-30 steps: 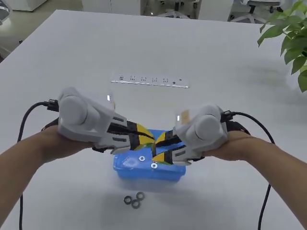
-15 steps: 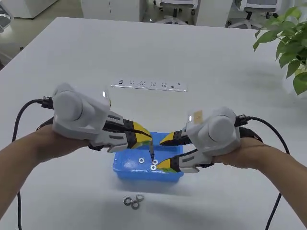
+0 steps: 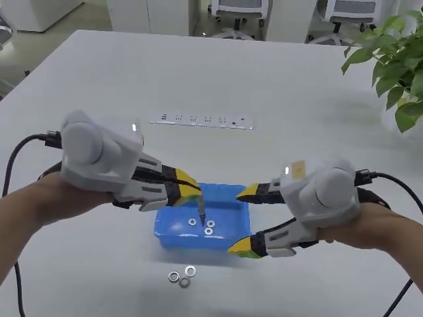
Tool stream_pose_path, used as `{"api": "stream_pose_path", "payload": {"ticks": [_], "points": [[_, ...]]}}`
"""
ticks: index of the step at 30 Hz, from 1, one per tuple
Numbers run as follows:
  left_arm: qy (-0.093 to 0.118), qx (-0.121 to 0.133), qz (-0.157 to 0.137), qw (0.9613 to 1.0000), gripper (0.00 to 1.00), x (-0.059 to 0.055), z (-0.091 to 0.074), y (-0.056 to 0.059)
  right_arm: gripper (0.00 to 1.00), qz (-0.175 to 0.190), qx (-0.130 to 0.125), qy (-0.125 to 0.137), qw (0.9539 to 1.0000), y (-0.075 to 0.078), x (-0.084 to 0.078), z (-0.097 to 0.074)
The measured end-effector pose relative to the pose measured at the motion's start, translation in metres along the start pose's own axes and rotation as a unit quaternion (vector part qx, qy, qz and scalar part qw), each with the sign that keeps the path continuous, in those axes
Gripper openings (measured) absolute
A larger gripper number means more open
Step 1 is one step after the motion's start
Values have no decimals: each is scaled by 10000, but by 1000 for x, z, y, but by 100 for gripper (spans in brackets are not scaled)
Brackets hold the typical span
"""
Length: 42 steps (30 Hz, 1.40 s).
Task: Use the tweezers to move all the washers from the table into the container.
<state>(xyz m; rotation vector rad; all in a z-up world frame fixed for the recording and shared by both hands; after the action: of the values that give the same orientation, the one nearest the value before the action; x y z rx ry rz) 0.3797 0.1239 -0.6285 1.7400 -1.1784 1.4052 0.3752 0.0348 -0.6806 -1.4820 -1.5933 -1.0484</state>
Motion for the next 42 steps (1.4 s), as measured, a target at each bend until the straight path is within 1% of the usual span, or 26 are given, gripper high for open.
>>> {"api": "stream_pose_path", "payload": {"ticks": [8,14,17,21,29,36,40,42], "points": [[14,37,20,10000,4,6,-7,6,64,87,-178,114,9997,-8,-1,-9],[7,38,65,10000,4,8,-10,12,67,106,-227,182,9995,-14,0,-12],[16,47,71,10000,4,10,-12,15,70,109,-253,257,9993,-17,1,-13],[21,56,77,10000,4,10,-14,19,71,124,-276,269,9992,-20,-1,-14],[34,69,54,10000,4,10,-18,25,72,164,-297,233,9992,-28,-7,-17],[52,62,37,10000,4,10,-22,31,72,153,-293,244,9992,-31,-7,-17],[43,50,18,10000,4,8,-23,35,71,144,-274,265,9992,-34,-7,-16],[14,40,10,10000,4,6,-23,38,71,138,-257,257,9992,-35,-8,-15]]}}
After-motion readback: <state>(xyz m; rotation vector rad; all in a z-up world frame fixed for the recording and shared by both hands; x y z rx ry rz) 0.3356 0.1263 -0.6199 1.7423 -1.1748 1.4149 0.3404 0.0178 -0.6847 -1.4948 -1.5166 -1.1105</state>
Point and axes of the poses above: the centre of the closed fingertips' face, and the gripper's own axes: z roughly forward along the fingers, y roughly to its right, x roughly out of its top, the point moved 3 cm from there along -z, roughly backward along the fingers, and after that the axes turned 15 degrees about y, right-handed, at the moved point
